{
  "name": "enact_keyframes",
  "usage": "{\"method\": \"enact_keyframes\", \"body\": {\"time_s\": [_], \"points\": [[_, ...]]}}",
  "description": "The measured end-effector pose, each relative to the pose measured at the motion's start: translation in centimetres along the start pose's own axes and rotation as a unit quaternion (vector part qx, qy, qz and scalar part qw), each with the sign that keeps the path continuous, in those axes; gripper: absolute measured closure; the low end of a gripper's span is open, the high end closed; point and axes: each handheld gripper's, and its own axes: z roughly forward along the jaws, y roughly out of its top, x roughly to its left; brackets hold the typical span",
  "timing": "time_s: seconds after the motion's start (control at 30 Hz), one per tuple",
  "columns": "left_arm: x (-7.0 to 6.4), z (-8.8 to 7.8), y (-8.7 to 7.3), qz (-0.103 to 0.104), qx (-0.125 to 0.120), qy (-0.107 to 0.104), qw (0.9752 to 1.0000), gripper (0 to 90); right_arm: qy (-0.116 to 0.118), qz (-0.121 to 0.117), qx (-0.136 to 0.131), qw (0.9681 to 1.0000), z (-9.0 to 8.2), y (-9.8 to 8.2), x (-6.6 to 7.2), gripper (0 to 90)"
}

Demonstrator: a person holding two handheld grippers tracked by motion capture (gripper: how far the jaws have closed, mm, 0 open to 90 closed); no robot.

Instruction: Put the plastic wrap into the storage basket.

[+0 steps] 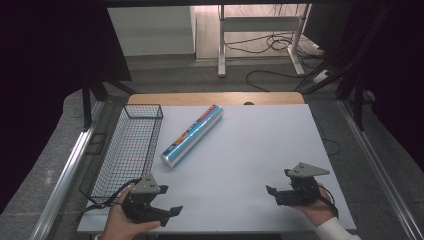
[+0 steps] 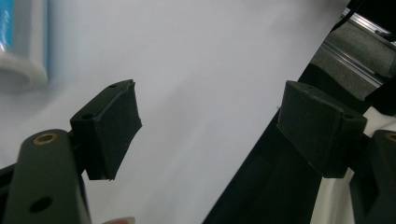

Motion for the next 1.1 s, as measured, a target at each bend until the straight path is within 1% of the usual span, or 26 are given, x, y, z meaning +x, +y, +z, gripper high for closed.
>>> {"method": "enact_keyframes", "body": {"time_s": [0.07, 0.2, 0.27, 0.33, 0.37, 0.47, 0.53, 0.57, 0.6, 0.63, 0.67, 0.7, 0.77, 0.83, 0.87, 0.9, 0.97, 1.03, 1.1], "points": [[0.4, -0.1, 1.7, 0.006, 0.005, -0.012, 0.9999, 20.4, 0.001, -0.003, 0.001, 1.0000, 0.0, 0.1, 0.1, 13.0], [1.4, -0.2, 5.0, 0.003, 0.005, -0.036, 0.9993, 20.8, 0.001, -0.007, -0.002, 1.0000, -0.1, 0.2, 0.3, 13.0], [1.7, -0.1, 6.4, 0.005, 0.006, -0.039, 0.9992, 20.7, 0.003, -0.007, -0.003, 1.0000, -0.1, 0.3, 0.4, 13.0], [2.1, 0.0, 7.4, 0.000, 0.005, -0.048, 0.9988, 20.6, 0.002, -0.008, -0.003, 1.0000, 0.0, 0.4, 0.4, 13.0], [2.3, 0.1, 7.9, -0.004, 0.004, -0.049, 0.9988, 20.5, 0.002, -0.007, -0.002, 1.0000, 0.0, 0.4, 0.3, 13.0], [2.9, 0.4, 9.1, -0.005, 0.007, -0.042, 0.9991, 20.4, 0.002, -0.008, 0.001, 1.0000, 0.1, 0.3, 0.1, 13.0], [3.5, 0.7, 9.8, -0.007, 0.012, -0.029, 0.9995, 20.7, 0.003, -0.006, 0.001, 1.0000, 0.1, 0.3, 0.1, 13.1], [4.0, 0.9, 10.3, -0.007, 0.016, -0.028, 0.9994, 20.9, 0.003, -0.006, 0.003, 1.0000, 0.1, 0.3, 0.0, 13.1], [4.6, 1.2, 10.7, -0.013, 0.019, -0.034, 0.9991, 21.7, 0.004, -0.005, 0.003, 1.0000, 0.1, 0.3, 0.0, 13.1], [5.5, 1.5, 11.1, -0.017, 0.026, -0.034, 0.9989, 22.5, 0.005, -0.004, 0.003, 1.0000, 0.1, 0.3, 0.0, 13.1], [6.0, 1.7, 11.4, -0.020, 0.030, -0.030, 0.9989, 22.8, 0.008, -0.002, 0.002, 1.0000, 0.2, 0.3, 0.0, 13.2], [6.8, 2.1, 11.7, -0.024, 0.036, -0.027, 0.9987, 23.1, 0.010, 0.000, 0.001, 0.9999, 0.2, 0.4, 0.1, 13.2], [8.5, 2.9, 12.1, -0.035, 0.048, -0.024, 0.9980, 23.4, 0.011, -0.001, 0.001, 0.9999, 0.3, 0.5, 0.1, 13.1], [9.8, 3.5, 12.3, -0.048, 0.050, -0.023, 0.9973, 23.4, 0.012, -0.003, 0.003, 0.9999, 0.3, 0.5, 0.1, 13.2], [10.4, 3.7, 12.4, -0.055, 0.049, -0.023, 0.9970, 23.4, 0.013, -0.003, 0.003, 0.9999, 0.4, 0.4, 0.1, 13.1], [10.8, 4.0, 12.5, -0.057, 0.050, -0.020, 0.9969, 23.2, 0.012, -0.003, 0.004, 0.9999, 0.4, 0.4, 0.1, 13.1], [11.6, 4.5, 12.7, -0.068, 0.052, -0.013, 0.9962, 22.9, 0.014, 0.001, 0.005, 0.9999, 0.5, 0.4, 0.0, 13.1], [12.3, 5.0, 12.9, -0.072, 0.059, -0.004, 0.9957, 22.8, 0.015, 0.005, 0.005, 0.9999, 0.4, 0.4, -0.1, 13.2], [12.8, 5.6, 13.2, -0.075, 0.065, 0.000, 0.9950, 22.6, 0.015, 0.006, 0.005, 0.9999, 0.4, 0.4, -0.1, 13.2]]}}
